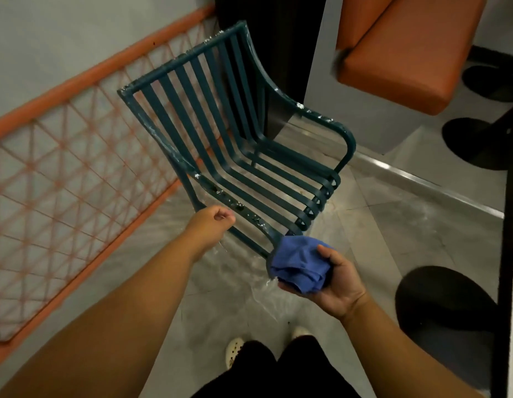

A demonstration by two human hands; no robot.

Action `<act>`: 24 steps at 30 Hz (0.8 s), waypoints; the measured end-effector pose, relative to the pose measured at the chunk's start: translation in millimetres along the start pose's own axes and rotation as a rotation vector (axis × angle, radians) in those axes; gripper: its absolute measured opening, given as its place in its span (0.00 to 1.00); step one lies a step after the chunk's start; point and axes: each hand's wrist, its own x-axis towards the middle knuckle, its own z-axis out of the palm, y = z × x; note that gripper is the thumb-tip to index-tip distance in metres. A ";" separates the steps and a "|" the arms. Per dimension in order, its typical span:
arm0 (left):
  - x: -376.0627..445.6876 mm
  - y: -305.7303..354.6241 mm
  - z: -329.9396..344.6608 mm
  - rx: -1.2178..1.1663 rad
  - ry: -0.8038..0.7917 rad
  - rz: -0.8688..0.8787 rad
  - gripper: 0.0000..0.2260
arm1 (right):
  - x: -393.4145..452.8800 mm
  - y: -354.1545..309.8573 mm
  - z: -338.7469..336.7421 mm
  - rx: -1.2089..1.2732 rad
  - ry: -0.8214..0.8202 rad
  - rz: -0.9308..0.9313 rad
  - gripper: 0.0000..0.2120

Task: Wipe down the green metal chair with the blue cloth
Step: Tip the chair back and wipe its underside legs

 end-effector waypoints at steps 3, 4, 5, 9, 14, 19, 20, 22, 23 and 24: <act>22.4 -23.4 17.5 0.010 -0.018 -0.059 0.01 | 27.4 8.3 -7.1 -0.046 0.158 0.028 0.16; 30.4 -30.3 22.9 0.013 -0.021 -0.077 0.01 | 39.2 10.9 -9.3 -0.076 0.212 0.018 0.15; 38.4 -36.6 27.8 0.012 -0.020 -0.091 0.02 | 51.7 13.9 -10.8 -0.114 0.260 0.000 0.13; 72.2 -53.2 46.5 -0.032 0.028 -0.165 0.10 | 106.8 23.5 -8.4 -0.342 0.392 -0.255 0.15; 105.2 -61.0 73.8 -0.228 0.028 -0.372 0.17 | 160.7 42.3 -4.7 -0.878 0.383 -0.595 0.27; 121.9 -55.2 95.5 -0.481 0.016 -0.457 0.11 | 198.9 61.7 -13.1 -1.221 0.407 -0.594 0.25; 124.1 -54.0 98.0 -0.497 0.025 -0.459 0.12 | 201.6 57.7 -14.1 -1.160 0.436 -0.576 0.24; 127.6 -51.4 100.3 -0.511 0.053 -0.472 0.14 | 208.6 47.1 -14.4 -0.995 0.494 -0.509 0.23; 128.4 -50.5 100.2 -0.505 0.068 -0.474 0.14 | 211.8 45.1 -13.5 -0.988 0.508 -0.492 0.24; 129.0 -49.9 100.3 -0.497 0.083 -0.473 0.11 | 212.2 46.4 -11.2 -1.075 0.501 -0.505 0.26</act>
